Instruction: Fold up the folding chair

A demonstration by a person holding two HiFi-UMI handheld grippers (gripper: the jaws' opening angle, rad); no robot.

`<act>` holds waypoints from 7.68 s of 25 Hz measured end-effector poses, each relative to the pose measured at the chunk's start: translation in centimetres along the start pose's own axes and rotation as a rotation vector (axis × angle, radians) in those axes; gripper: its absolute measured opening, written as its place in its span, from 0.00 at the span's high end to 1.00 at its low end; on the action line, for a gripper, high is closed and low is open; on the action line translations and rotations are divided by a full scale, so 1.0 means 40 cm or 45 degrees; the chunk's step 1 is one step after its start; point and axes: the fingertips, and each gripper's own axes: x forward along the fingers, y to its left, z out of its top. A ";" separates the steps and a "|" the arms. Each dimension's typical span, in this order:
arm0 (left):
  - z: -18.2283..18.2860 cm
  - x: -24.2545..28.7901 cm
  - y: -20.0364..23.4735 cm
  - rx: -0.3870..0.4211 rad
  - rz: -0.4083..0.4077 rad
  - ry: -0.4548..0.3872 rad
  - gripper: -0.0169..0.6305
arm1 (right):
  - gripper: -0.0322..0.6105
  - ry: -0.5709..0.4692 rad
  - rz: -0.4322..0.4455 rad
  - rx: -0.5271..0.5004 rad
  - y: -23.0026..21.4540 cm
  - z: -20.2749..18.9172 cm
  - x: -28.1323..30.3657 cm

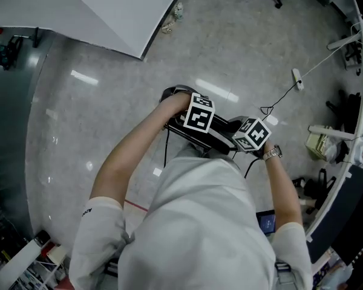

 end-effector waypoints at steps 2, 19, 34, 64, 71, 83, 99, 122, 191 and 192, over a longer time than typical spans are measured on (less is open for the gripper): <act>-0.002 -0.001 -0.001 -0.025 0.023 -0.019 0.79 | 0.84 0.009 -0.005 -0.033 -0.002 0.003 0.001; -0.137 -0.079 0.050 -0.447 0.187 -0.205 0.81 | 0.84 0.179 0.085 -0.433 -0.068 0.184 0.034; -0.109 -0.135 0.098 -0.578 0.253 -0.397 0.86 | 0.84 0.272 0.121 -0.697 -0.128 0.252 -0.030; -0.156 -0.166 0.622 -0.624 0.066 -0.266 0.87 | 0.83 0.183 0.363 -0.508 -0.600 0.413 -0.129; -0.205 -0.178 0.587 -0.557 0.034 -0.269 0.87 | 0.81 0.179 0.369 -0.428 -0.561 0.445 -0.093; -0.254 -0.178 0.564 -0.505 0.001 -0.312 0.87 | 0.80 0.237 0.336 -0.356 -0.535 0.476 -0.053; -0.415 -0.245 0.585 -0.874 0.187 -0.381 0.87 | 0.82 0.445 0.212 -0.854 -0.578 0.651 0.036; -0.741 -0.408 0.681 -1.246 0.452 -0.387 0.87 | 0.82 0.558 0.347 -1.252 -0.637 1.051 0.155; -1.288 -0.593 0.577 -1.806 1.140 -0.184 0.64 | 0.82 0.756 0.214 -1.890 -0.529 1.522 0.449; -1.302 -0.598 0.577 -1.808 1.134 -0.183 0.64 | 0.82 0.753 0.212 -1.888 -0.527 1.534 0.454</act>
